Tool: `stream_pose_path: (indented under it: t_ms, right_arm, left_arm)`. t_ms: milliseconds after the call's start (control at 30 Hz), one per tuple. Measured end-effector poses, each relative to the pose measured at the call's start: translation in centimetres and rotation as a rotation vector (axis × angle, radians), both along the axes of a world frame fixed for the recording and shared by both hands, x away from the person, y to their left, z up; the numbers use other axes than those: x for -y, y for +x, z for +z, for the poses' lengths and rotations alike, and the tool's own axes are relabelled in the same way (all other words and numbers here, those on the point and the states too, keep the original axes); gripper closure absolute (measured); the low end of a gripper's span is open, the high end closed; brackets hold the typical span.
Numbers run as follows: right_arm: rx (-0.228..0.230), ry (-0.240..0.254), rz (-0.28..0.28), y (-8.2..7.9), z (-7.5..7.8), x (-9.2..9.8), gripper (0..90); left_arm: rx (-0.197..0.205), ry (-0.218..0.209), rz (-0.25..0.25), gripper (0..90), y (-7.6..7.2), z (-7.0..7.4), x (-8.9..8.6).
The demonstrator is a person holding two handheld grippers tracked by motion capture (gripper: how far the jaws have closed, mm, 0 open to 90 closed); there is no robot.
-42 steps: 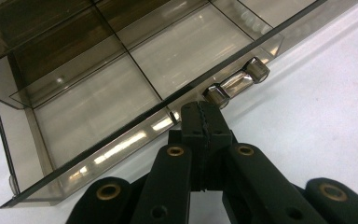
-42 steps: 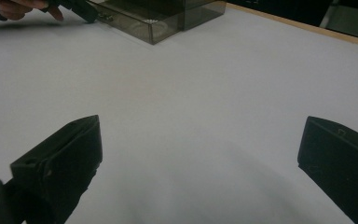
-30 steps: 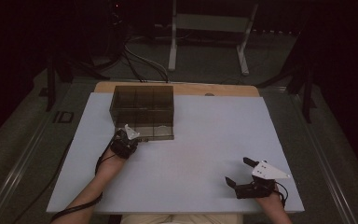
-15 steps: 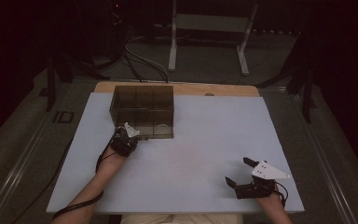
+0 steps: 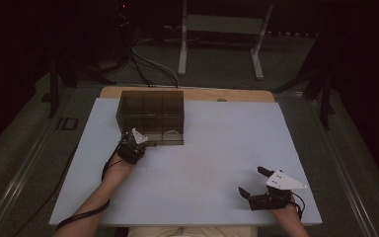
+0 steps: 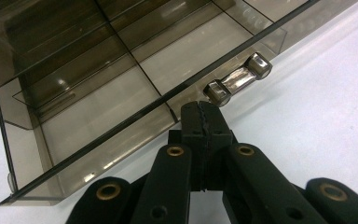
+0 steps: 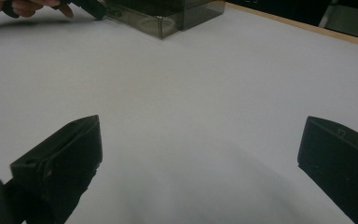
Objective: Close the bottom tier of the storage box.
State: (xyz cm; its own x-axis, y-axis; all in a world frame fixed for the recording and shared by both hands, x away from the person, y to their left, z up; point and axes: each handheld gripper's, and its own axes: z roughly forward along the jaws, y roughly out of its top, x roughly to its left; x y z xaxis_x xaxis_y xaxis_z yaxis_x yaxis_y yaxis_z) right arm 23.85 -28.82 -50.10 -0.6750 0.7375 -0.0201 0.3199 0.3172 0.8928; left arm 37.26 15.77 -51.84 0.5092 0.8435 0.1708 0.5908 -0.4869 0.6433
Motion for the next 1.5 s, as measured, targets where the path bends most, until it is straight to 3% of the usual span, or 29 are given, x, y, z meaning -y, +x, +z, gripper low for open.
stream_pose_path:
  t_ms: [1500]
  right_arm:
    - [0.000,0.003,-0.002,0.0,0.0,0.1,0.0]
  left_arm:
    - [-0.011,0.017,0.015,90.0,1.8,0.1,0.1]
